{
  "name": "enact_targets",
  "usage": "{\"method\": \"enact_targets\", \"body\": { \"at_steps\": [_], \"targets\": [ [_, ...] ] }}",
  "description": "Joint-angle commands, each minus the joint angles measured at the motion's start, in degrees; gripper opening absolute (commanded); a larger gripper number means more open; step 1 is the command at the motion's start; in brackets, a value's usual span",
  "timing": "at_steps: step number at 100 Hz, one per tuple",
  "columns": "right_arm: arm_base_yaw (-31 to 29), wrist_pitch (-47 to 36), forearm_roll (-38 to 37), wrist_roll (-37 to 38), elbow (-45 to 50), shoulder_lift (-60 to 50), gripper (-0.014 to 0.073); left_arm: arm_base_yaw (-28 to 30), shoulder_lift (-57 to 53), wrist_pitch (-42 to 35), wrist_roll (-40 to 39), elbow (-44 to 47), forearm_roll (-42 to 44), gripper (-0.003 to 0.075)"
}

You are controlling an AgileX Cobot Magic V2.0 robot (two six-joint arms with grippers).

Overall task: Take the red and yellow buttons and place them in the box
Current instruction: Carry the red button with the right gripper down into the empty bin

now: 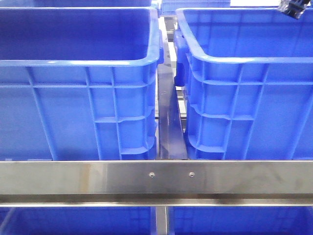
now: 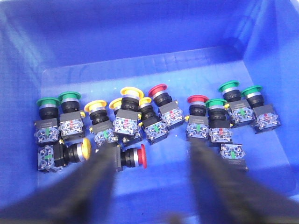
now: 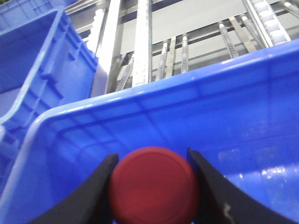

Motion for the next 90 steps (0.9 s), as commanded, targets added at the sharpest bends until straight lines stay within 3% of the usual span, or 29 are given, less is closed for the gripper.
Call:
{"method": "enact_targets", "body": {
  "at_steps": [1,8,58,90],
  "targets": [
    [-0.4,0.4,1.2,-1.7,-4.2,0.9,0.0123,0.3,-0.8,-4.7,-0.5,-1.3,-0.6,0.0074],
    [-0.4,0.5,1.2,-2.7,-6.0,3.8,0.0123,0.3,-0.8,-4.8,-0.5,-1.3,-0.6,-0.0021],
    [2.6,-1.9,1.2,-14.0,-17.1,22.5,0.0123,0.3,-0.8,-4.8,-0.5,-1.3,-0.6,-0.0019],
    [4.2,-6.2,1.2,-14.9,-18.6,26.9,0.0123,0.3,-0.8,-4.8,-0.5,-1.3,-0.6,-0.0019]
  ]
}}
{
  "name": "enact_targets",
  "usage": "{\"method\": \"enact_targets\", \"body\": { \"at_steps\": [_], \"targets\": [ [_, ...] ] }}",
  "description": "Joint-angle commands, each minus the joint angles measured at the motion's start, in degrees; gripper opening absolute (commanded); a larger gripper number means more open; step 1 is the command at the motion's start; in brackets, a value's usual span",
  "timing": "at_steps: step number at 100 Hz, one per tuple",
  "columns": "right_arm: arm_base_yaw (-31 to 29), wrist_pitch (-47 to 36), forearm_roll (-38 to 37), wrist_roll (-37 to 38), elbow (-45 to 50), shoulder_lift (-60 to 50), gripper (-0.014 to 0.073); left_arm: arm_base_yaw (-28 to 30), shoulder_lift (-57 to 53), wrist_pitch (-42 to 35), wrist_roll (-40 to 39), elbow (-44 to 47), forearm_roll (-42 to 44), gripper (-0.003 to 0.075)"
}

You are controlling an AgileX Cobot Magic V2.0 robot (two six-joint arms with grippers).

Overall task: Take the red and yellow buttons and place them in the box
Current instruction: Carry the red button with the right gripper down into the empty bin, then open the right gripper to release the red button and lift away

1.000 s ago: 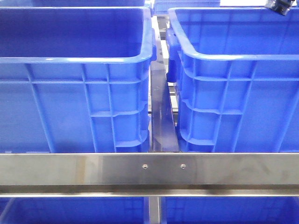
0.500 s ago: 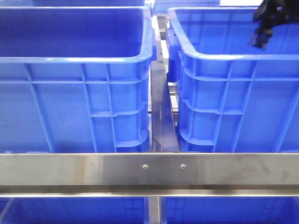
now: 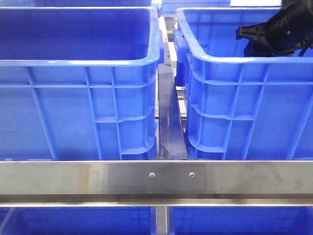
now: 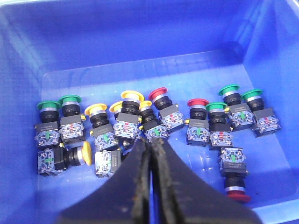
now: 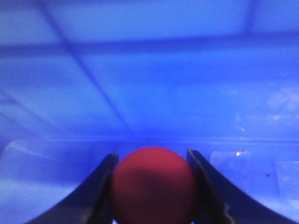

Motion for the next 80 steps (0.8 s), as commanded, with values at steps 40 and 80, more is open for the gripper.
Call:
{"method": "enact_targets", "body": {
  "at_steps": [40,80],
  "targets": [
    [0.1,0.3,0.9,-1.5,-2.0,-0.5,0.0171,0.3,-0.8,-4.3,-0.5,-1.3,-0.5,-0.0019],
    [0.1,5.8,0.9,-1.5,-2.0,-0.5,0.0483,0.3,-0.8,-4.3,-0.5,-1.3,-0.5,-0.0019]
  ]
}}
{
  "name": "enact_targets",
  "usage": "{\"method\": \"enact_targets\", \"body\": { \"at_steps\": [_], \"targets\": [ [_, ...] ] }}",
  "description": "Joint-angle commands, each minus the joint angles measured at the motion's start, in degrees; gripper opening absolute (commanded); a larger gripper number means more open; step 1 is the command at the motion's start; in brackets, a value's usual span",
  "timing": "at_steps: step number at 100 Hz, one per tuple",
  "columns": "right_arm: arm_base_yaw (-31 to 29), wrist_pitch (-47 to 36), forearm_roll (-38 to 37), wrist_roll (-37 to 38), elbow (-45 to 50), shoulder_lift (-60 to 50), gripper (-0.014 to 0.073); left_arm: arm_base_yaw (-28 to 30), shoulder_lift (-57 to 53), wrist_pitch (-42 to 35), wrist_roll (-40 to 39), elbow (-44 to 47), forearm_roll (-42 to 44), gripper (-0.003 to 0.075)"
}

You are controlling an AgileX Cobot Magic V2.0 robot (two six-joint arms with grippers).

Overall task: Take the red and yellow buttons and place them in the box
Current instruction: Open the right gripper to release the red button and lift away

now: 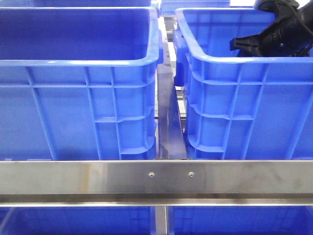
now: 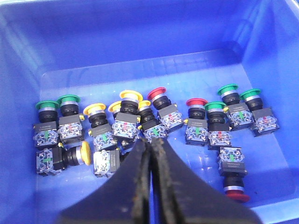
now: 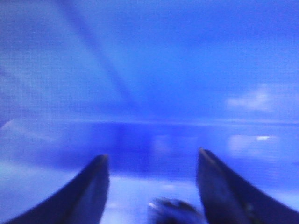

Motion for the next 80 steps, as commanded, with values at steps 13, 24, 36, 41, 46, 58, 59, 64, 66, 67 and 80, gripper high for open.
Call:
{"method": "enact_targets", "body": {
  "at_steps": [13,24,36,41,46,58,59,64,66,67,80],
  "targets": [
    [0.1,1.1,0.3,-0.7,-1.5,-3.9,0.0483,0.3,-0.8,-4.3,-0.5,-1.4,-0.5,-0.0019],
    [0.1,0.5,0.3,-0.7,-1.5,-5.3,0.0483,0.3,-0.8,-4.1,-0.5,-1.4,-0.5,-0.0019],
    [0.1,0.5,0.3,-0.7,-1.4,-8.1,0.0483,0.3,-0.8,-3.8,-0.5,-1.4,-0.5,-0.0019],
    [0.1,0.6,0.3,-0.7,-1.4,-9.4,0.0483,0.3,-0.8,-3.8,-0.5,-1.4,-0.5,-0.0019],
    [0.1,0.6,0.3,-0.7,-1.2,-10.8,0.0483,0.3,-0.8,-3.8,-0.5,-1.4,-0.5,-0.0019],
    [0.1,0.6,0.3,-0.7,0.5,-14.8,0.0483,0.3,-0.8,-3.8,-0.5,-1.4,-0.5,-0.0019],
    [0.1,0.6,0.3,-0.7,0.6,-15.0,0.0483,0.3,-0.8,-3.8,-0.5,-1.4,-0.5,-0.0019],
    [0.1,0.4,0.3,-0.7,2.0,-17.0,0.0483,0.3,-0.8,-3.8,-0.5,-1.4,-0.5,-0.0019],
    [0.1,0.3,0.3,-0.7,2.4,-17.6,0.0483,0.3,-0.8,-3.8,-0.5,-1.4,-0.5,-0.0019],
    [0.1,0.3,0.3,-0.7,2.8,-18.1,0.0483,0.3,-0.8,-3.8,-0.5,-1.4,-0.5,-0.0019],
    [0.1,-0.3,0.3,-0.7,7.0,-23.5,0.0482,0.3,-0.8,-3.8,-0.5,-1.4,-0.5,-0.0019]
  ]
}}
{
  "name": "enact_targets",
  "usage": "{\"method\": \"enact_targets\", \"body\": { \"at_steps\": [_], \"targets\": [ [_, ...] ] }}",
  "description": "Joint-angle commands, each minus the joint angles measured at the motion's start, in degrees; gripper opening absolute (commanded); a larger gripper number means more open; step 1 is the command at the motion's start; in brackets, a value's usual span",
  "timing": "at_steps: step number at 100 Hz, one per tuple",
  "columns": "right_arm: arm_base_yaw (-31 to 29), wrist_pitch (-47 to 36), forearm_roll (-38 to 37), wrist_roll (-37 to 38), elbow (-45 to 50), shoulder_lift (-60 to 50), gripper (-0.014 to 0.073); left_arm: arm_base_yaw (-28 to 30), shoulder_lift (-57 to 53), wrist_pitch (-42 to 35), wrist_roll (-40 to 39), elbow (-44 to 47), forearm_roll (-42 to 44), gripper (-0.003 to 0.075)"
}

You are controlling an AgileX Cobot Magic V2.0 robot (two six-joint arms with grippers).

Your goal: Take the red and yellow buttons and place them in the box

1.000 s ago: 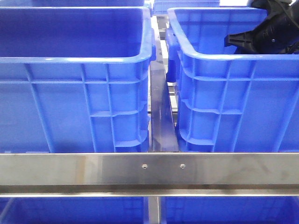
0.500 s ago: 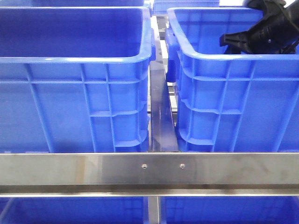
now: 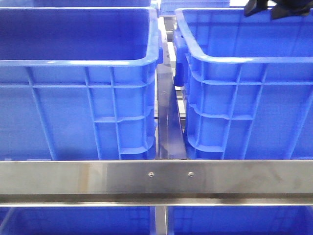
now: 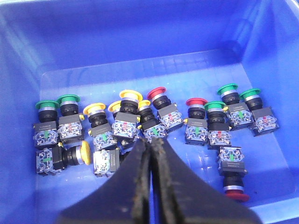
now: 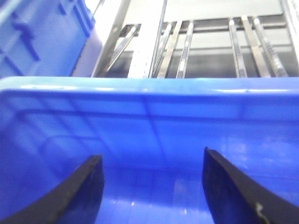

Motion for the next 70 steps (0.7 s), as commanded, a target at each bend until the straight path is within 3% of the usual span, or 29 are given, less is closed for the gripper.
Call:
{"method": "enact_targets", "body": {
  "at_steps": [1,70],
  "targets": [
    [0.1,0.1,0.3,-0.6,1.1,-6.6,0.0482,0.3,-0.8,-3.8,-0.5,-1.4,-0.5,-0.0019],
    [0.1,1.0,0.2,-0.7,27.7,-45.4,0.0467,0.3,-0.8,-3.8,-0.5,-1.4,-0.5,-0.0019]
  ]
}}
